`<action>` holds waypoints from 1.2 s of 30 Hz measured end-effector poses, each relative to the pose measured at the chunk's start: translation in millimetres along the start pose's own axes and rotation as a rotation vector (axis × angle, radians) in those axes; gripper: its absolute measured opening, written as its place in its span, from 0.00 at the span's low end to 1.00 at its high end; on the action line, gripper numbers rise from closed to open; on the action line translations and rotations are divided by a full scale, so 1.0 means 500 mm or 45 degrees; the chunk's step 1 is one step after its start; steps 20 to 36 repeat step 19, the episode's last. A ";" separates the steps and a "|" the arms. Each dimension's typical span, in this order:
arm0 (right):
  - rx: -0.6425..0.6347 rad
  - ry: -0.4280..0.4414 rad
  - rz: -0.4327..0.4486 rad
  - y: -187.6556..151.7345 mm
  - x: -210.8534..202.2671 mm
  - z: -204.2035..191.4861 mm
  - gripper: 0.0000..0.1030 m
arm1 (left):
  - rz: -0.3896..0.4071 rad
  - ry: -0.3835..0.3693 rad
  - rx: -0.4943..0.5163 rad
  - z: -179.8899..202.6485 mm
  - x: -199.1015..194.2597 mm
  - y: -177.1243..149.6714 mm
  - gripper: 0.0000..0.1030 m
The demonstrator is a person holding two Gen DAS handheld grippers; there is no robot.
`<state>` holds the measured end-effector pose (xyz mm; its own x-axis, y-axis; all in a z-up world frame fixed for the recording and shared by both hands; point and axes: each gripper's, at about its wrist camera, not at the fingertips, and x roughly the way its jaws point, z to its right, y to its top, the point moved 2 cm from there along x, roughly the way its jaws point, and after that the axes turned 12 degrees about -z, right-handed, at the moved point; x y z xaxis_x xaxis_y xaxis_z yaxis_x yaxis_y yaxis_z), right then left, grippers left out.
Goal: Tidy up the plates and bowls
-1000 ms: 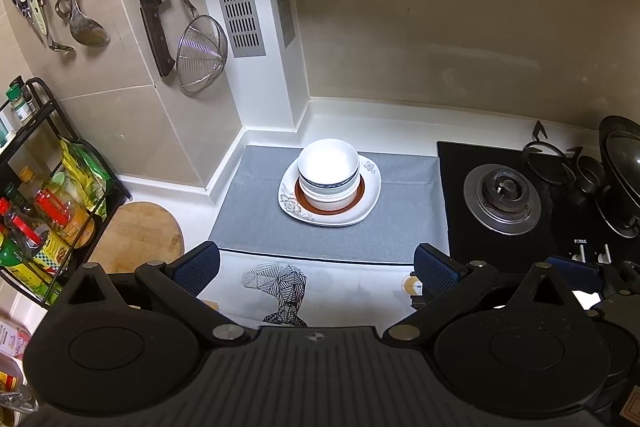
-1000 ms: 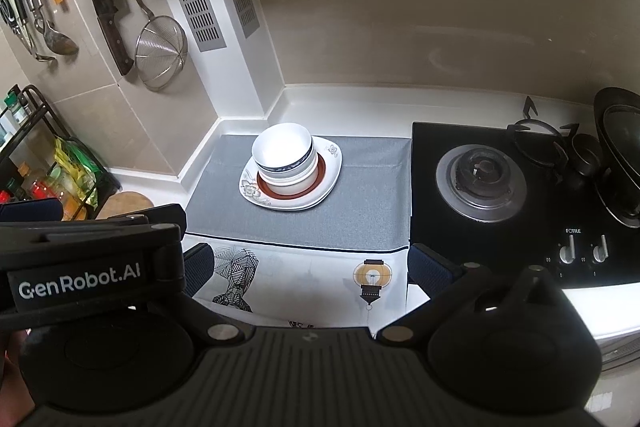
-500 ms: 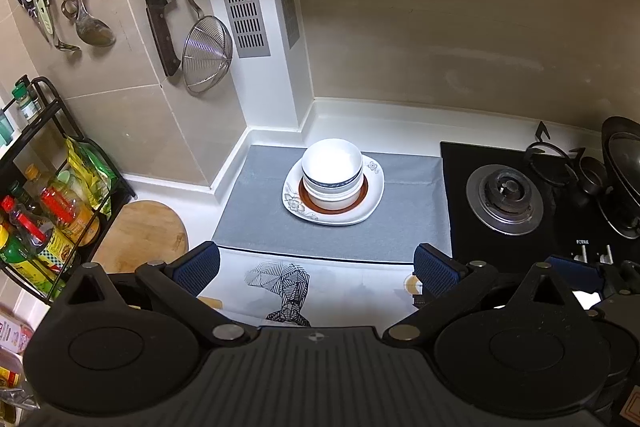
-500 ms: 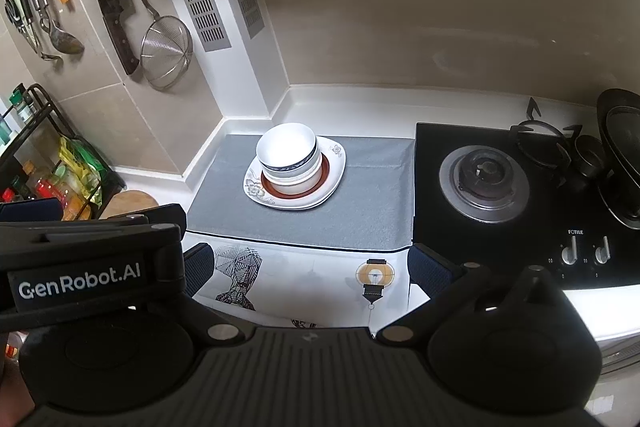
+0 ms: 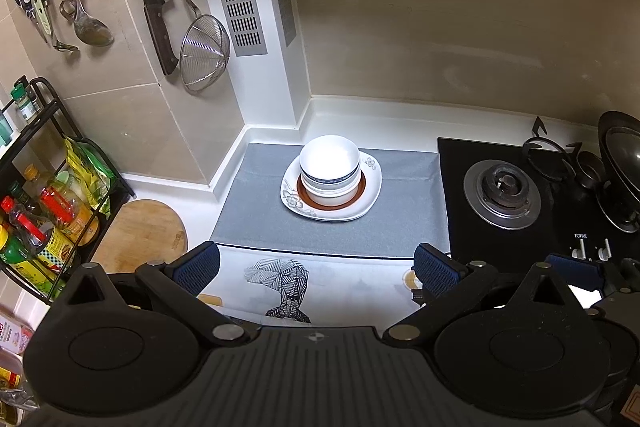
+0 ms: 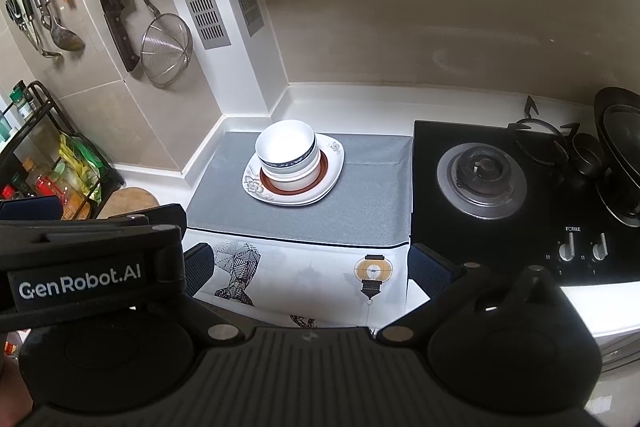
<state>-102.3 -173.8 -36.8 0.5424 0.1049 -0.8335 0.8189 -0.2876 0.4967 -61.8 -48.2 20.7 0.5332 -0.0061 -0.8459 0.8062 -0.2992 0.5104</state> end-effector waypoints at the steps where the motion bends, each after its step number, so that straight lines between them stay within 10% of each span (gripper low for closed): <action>1: 0.003 0.000 -0.002 -0.001 0.000 0.000 1.00 | -0.002 -0.001 0.002 0.000 0.000 0.000 1.00; 36: 0.022 -0.017 -0.004 -0.008 0.008 -0.007 1.00 | -0.005 -0.028 0.034 -0.013 0.010 -0.003 1.00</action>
